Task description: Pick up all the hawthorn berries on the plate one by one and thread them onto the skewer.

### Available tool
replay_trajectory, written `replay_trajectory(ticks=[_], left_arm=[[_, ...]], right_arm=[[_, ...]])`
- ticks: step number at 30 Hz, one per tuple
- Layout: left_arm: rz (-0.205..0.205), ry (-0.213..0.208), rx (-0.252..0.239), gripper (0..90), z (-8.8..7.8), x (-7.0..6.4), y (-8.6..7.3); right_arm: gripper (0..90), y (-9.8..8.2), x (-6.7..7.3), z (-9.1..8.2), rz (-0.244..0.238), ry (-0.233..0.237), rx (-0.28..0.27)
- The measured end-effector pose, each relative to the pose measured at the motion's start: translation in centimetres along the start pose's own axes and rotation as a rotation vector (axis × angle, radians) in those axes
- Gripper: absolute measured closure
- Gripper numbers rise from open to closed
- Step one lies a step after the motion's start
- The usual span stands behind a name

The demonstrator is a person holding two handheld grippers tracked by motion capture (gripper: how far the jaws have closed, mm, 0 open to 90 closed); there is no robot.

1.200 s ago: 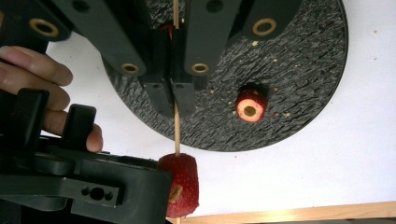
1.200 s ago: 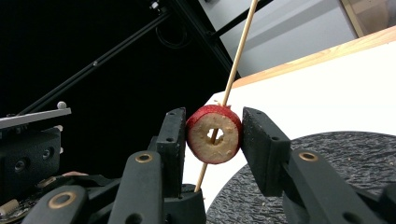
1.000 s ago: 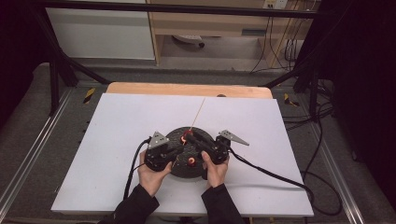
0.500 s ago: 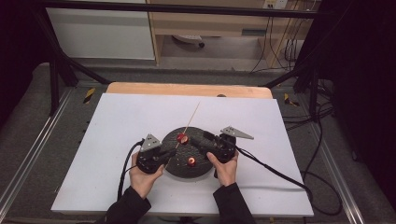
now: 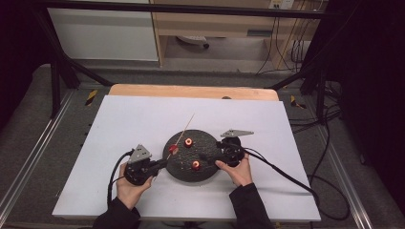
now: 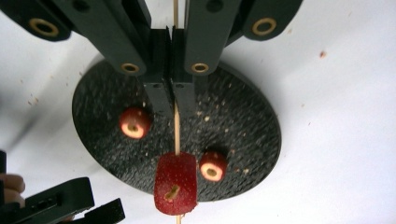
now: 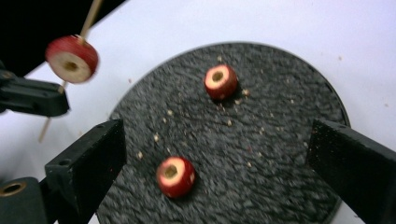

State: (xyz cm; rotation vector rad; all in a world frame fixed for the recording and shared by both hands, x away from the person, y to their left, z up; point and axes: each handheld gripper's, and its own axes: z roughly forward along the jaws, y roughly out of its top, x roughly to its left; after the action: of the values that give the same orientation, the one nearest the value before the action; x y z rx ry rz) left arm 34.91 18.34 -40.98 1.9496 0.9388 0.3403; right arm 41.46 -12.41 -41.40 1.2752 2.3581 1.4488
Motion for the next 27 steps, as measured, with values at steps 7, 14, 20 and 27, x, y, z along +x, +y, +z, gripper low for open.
replay_trajectory(ticks=[7,14,20,27], left_arm=[[-0.01,-0.002,0.005,88.5,-1.6,0.9,-1.6],[-0.004,0.017,0.023,88.5,-2.5,1.6,-3.0],[0.009,0.023,0.043,88.5,-2.9,1.7,-3.8],[0.014,0.023,0.05,88.5,-3.0,1.8,-4.0]], right_arm=[[4.9,0.5,-0.1,-0.3,-0.028,-0.022,0.084],[6.6,1.6,0.9,0.2,-0.093,-0.031,0.192],[9.9,2.4,2.1,1.2,-0.125,-0.035,0.304],[16.6,2.8,3.0,2.5,-0.151,-0.057,0.405]])
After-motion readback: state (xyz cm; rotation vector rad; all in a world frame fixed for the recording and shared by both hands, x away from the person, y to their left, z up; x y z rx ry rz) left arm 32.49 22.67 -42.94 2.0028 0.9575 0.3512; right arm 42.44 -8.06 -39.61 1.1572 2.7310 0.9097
